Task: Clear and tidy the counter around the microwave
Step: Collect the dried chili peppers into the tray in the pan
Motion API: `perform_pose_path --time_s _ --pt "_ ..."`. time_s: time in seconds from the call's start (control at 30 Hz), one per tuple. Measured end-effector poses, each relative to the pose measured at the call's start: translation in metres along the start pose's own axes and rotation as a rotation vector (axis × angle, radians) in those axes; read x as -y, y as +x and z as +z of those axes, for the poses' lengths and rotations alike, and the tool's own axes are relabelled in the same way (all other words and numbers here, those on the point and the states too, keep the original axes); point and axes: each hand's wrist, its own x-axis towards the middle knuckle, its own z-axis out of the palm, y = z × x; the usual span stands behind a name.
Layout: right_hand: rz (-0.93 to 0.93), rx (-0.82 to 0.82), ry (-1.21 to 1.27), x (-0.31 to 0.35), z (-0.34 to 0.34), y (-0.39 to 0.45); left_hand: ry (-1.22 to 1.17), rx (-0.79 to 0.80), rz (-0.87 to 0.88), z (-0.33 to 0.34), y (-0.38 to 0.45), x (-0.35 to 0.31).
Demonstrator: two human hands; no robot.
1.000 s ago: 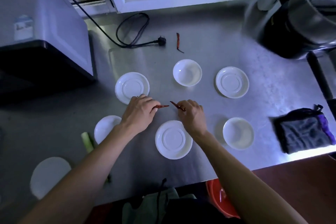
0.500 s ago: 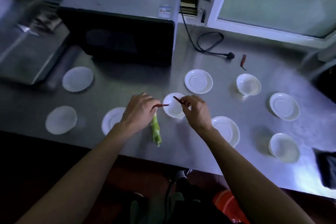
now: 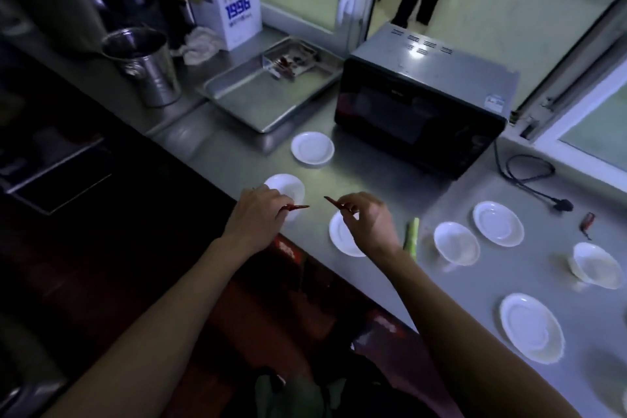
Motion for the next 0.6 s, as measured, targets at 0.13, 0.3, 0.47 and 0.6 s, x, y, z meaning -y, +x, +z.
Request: perform_pose_path --time_s 0.13,0.3,0.47,0.6 --pt "-0.122 0.061 -0.013 0.035 0.025 0.020 0.024 -0.026 -0.125 -0.015 -0.029 0.039" --pt "-0.185 0.099 0.006 0.065 0.061 0.046 0.052 -0.035 -0.217 -0.027 -0.055 0.074" --pt "-0.132 0.131 0.058 0.073 0.092 0.082 0.057 -0.021 -0.287 -0.034 -0.057 0.112" --pt "-0.104 0.181 0.076 0.072 0.120 0.117 0.070 0.014 -0.316 -0.029 -0.034 0.147"
